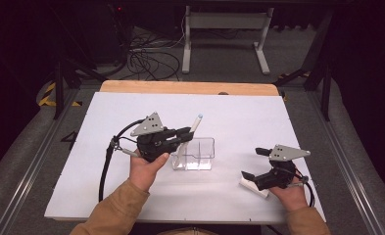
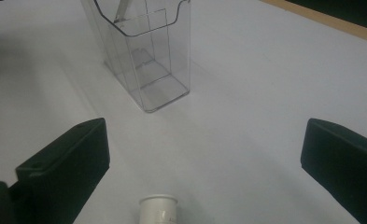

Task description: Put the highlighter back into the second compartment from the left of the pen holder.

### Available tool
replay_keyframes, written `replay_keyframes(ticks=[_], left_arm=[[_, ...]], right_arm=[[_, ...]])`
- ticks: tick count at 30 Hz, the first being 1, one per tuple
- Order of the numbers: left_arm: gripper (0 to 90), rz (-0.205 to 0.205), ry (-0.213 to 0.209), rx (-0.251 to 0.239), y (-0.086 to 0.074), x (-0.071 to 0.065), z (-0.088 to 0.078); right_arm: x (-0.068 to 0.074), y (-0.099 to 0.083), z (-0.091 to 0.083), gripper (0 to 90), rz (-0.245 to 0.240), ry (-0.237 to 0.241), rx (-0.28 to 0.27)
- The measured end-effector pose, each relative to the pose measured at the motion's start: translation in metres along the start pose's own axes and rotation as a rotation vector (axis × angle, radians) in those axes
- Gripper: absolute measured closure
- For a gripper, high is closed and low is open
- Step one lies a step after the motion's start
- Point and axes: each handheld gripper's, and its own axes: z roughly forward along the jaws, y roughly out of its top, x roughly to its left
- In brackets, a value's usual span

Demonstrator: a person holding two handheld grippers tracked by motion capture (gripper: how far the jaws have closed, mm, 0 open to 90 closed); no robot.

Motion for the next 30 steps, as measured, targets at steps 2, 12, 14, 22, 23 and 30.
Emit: replay_keyframes(ticks=[2,12,14,22,23,30], left_arm=[[78.1,-0.002,0.006,-0.008,0.0,0.0,0.002],[78.0,-0.019,0.045,-0.035,-0.003,-0.001,0.011],[78.0,-0.021,0.049,-0.038,-0.003,-0.001,0.013],[78.0,-0.023,0.077,-0.052,-0.005,-0.002,0.017],[78.0,-0.024,0.079,-0.053,-0.006,-0.002,0.018],[78.0,-0.021,0.106,-0.057,-0.008,-0.001,0.023]], right_arm=[[0.0,0.0,0.0,1.6,0.0,-0.001,0.0],[0.0,0.0,0.0,1.6,-0.003,-0.001,-0.001],[0.0,0.0,-0.001,1.6,-0.002,-0.002,-0.001],[0.0,0.0,0.0,1.6,-0.001,-0.001,0.001],[0.0,0.0,0.0,1.6,-0.001,-0.001,0.001],[0.0,0.0,-0.001,1.6,-0.001,-0.001,0.001]])
